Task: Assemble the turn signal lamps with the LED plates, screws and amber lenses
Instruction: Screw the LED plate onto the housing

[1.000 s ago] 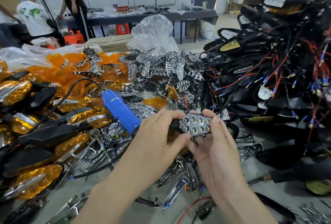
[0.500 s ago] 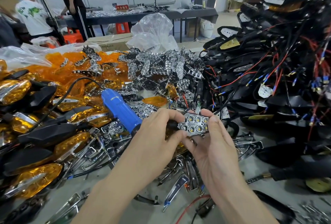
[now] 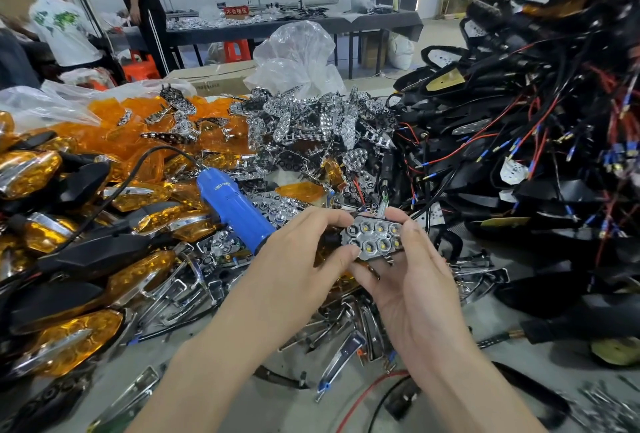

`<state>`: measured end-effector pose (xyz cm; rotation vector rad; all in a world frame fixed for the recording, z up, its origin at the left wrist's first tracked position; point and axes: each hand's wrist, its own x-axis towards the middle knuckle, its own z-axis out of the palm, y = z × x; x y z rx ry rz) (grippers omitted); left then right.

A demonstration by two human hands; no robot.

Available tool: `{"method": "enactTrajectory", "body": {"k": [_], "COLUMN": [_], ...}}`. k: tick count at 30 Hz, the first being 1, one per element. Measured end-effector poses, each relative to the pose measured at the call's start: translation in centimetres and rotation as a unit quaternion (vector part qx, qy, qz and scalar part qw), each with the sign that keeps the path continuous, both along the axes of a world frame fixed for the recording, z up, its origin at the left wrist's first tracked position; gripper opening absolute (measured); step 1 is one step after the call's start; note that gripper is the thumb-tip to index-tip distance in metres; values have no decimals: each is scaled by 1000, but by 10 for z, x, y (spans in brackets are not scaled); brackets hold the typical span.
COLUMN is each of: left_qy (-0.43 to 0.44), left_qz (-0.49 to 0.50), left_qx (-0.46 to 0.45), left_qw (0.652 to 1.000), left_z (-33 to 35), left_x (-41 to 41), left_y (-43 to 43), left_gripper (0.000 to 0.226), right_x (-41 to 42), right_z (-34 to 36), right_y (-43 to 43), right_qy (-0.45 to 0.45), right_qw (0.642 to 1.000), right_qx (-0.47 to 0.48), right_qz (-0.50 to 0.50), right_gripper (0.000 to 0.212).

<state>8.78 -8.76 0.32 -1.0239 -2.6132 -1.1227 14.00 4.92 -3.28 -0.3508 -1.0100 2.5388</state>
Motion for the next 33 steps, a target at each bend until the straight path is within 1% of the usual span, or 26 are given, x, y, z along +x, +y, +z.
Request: {"method": "enactTrajectory", "body": {"k": [3,7,11,15,17,21,27,30,33], "left_qy": [1,11,42,77,80,70,25,-25,-43], "left_qz": [-9,-20,-33,-30,-29,-34,-21,0,3], "left_qx": [-17,-40,-60,-65,-64,-68,-28,13,-5], "left_qw": [1000,999,997,994,994,995,999,1000,999], "left_z": [1,4,6,5,5,5,1,0,1], "left_x": [-1,-3,-1,1,1,-2,-3,-4,-4], "left_y": [-2,-6,-8,-8,-8,-8,-7,-4,-2], "left_gripper": [26,34,33,36,39,39,32,28,27], "right_x": [0,1,2,1,0,-1,-3,-3,-2], "right_z": [0,1,0,-1,-3,-5,-6,-8,-8], "right_y": [0,1,0,1,1,1,1,0,-3], "right_qy": [-4,7,15,20,19,13,21,25,37], "right_qw": [1000,999,999,999,999,999,998,996,989], "right_qx": [11,17,23,24,27,33,43,79,143], "right_qz": [11,27,34,35,36,34,31,28,19], "right_gripper": [34,37,40,37,37,39,35,36,33]}}
